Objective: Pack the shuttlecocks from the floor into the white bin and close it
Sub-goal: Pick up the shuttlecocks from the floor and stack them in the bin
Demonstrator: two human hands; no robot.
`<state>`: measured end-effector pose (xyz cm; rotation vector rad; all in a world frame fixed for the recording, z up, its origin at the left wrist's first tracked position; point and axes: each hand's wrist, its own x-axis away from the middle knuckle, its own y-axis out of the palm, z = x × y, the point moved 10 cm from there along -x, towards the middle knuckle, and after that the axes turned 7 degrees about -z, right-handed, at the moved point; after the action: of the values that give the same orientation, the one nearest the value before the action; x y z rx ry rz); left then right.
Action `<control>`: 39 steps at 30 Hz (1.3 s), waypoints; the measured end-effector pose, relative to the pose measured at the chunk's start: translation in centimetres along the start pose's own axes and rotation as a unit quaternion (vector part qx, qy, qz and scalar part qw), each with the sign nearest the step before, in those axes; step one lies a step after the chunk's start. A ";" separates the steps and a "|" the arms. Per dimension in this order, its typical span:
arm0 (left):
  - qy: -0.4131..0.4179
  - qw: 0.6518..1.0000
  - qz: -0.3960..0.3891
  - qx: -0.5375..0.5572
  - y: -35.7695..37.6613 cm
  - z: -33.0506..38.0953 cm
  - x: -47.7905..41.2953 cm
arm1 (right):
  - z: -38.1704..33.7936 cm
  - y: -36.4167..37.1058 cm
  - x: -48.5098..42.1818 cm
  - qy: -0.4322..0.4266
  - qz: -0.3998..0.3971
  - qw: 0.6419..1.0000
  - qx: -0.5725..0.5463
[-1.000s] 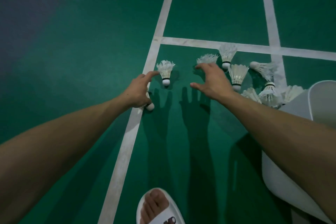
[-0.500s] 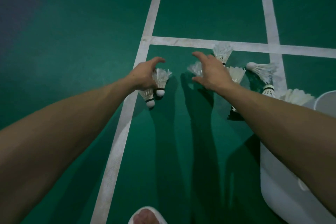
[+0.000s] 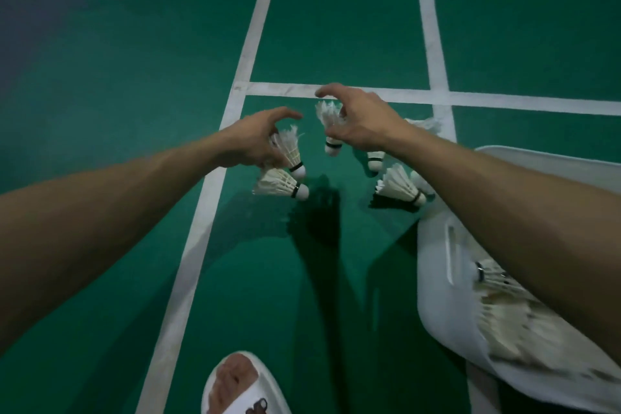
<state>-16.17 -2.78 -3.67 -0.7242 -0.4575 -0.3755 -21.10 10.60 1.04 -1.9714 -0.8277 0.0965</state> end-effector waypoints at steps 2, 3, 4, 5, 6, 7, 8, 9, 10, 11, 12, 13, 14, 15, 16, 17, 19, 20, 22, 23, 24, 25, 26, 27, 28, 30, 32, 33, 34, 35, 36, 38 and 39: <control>0.030 0.999 -0.004 0.011 0.2 3.9 1.7 | -0.4 -2.4 2.7 -0.009 0.017 1.000 -0.006; 0.044 0.999 -0.012 0.014 0.5 5.9 2.6 | -0.5 -3.7 4.2 -0.013 0.026 1.000 -0.012; 0.054 0.998 -0.023 0.011 1.0 7.8 3.4 | -0.5 -4.9 5.7 -0.014 0.036 0.999 -0.022; 0.061 0.998 -0.032 -0.001 1.4 9.6 4.2 | -0.2 -6.3 7.2 -0.011 0.050 0.998 -0.033; 0.064 0.997 -0.038 -0.022 1.9 11.4 4.9 | 0.3 -7.7 8.7 -0.005 0.066 0.997 -0.044; 0.066 0.996 -0.043 -0.040 2.4 13.1 5.5 | 1.1 -9.1 10.2 0.001 0.082 0.995 -0.058; 0.068 0.995 -0.047 -0.050 2.9 14.8 6.0 | 1.9 -10.4 11.6 0.007 0.094 0.993 -0.074; 0.071 0.995 -0.051 -0.050 3.5 16.4 6.5 | 2.8 -11.5 13.1 0.011 0.103 0.991 -0.089; 0.076 0.995 -0.054 -0.048 3.9 18.0 7.1 | 3.5 -12.5 14.6 0.015 0.113 0.989 -0.099; 0.081 0.994 -0.052 -0.043 4.3 19.4 7.5 | 4.3 -13.3 16.1 0.020 0.126 0.987 -0.101; 0.086 0.994 -0.050 -0.038 4.7 20.6 8.0 | 5.2 -14.0 17.6 0.025 0.142 0.985 -0.098; 0.091 0.994 -0.045 -0.030 5.1 21.6 8.3 | 6.1 -14.5 19.1 0.032 0.156 0.983 -0.091; 0.098 0.994 -0.040 -0.019 5.4 22.5 8.6 | 7.0 -14.7 20.4 0.039 0.165 0.982 -0.085; 0.105 0.994 -0.036 -0.004 5.8 23.3 8.8 | 8.1 -14.7 21.6 0.049 0.169 0.981 -0.082; 0.111 0.993 -0.033 0.016 6.3 23.8 8.9 | 9.2 -14.5 22.7 0.060 0.168 0.981 -0.080; 0.116 0.992 -0.030 0.037 6.9 24.3 9.0 | 10.3 -14.1 23.5 0.073 0.162 0.981 -0.081; 0.119 0.991 -0.028 0.061 8.3 24.7 9.1 | 12.3 -12.6 24.5 0.101 0.136 0.982 -0.082; 0.117 0.991 -0.031 0.060 9.1 24.8 9.1 | 13.0 -11.6 24.8 0.111 0.114 0.984 -0.078; 0.109 0.992 -0.037 0.050 10.4 24.6 9.1 | 13.7 -9.4 24.9 0.116 0.068 0.989 -0.056; 0.103 0.993 -0.039 0.050 10.8 24.4 9.0 | 13.8 -8.5 24.8 0.113 0.056 0.991 -0.048; 0.095 0.993 -0.039 0.055 11.0 24.2 8.9 | 13.8 -7.8 24.7 0.111 0.056 0.991 -0.042; 0.089 0.993 -0.040 0.060 11.1 24.0 8.7 | 13.9 -7.3 24.5 0.110 0.062 0.991 -0.038; 0.084 0.994 -0.040 0.063 11.0 23.8 8.6 | 13.9 -6.9 24.1 0.109 0.069 0.991 -0.034; 0.081 0.994 -0.040 0.062 11.0 23.7 8.4 | 13.8 -6.4 23.7 0.107 0.075 0.991 -0.029; 0.081 0.994 -0.041 0.058 10.9 23.7 8.3 | 13.9 -5.8 23.1 0.105 0.076 0.991 -0.021; 0.083 0.994 -0.041 0.050 10.9 23.5 7.9 | 14.1 -4.6 22.1 0.104 0.077 0.992 -0.006; 0.084 0.994 -0.044 0.047 10.8 23.4 7.5 | 14.7 -3.6 21.5 0.111 0.075 0.991 -0.025; 0.084 0.994 -0.048 0.049 10.8 23.3 7.3 | 15.1 -3.0 21.3 0.113 0.069 0.990 -0.058; 0.083 0.994 -0.053 0.050 10.9 23.1 7.1 | 15.4 -2.5 21.2 0.111 0.057 0.988 -0.096; 0.083 0.994 -0.058 0.050 10.9 22.9 6.9 | 15.6 -2.0 21.1 0.104 0.042 0.986 -0.126; 0.083 0.993 -0.062 0.050 10.8 22.7 6.7 | 15.6 -1.8 21.0 0.098 0.029 0.985 -0.138; 0.081 0.993 -0.070 0.052 10.6 22.2 6.4 | 15.8 -2.0 21.2 0.094 0.028 0.986 -0.137; 0.079 0.993 -0.073 0.054 10.5 22.0 6.3 | 16.0 -2.5 21.4 0.096 0.043 0.985 -0.136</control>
<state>-11.75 18.87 8.38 -0.5524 -0.3784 -0.5373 -12.22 35.88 0.09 -2.2314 -0.6556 -0.1631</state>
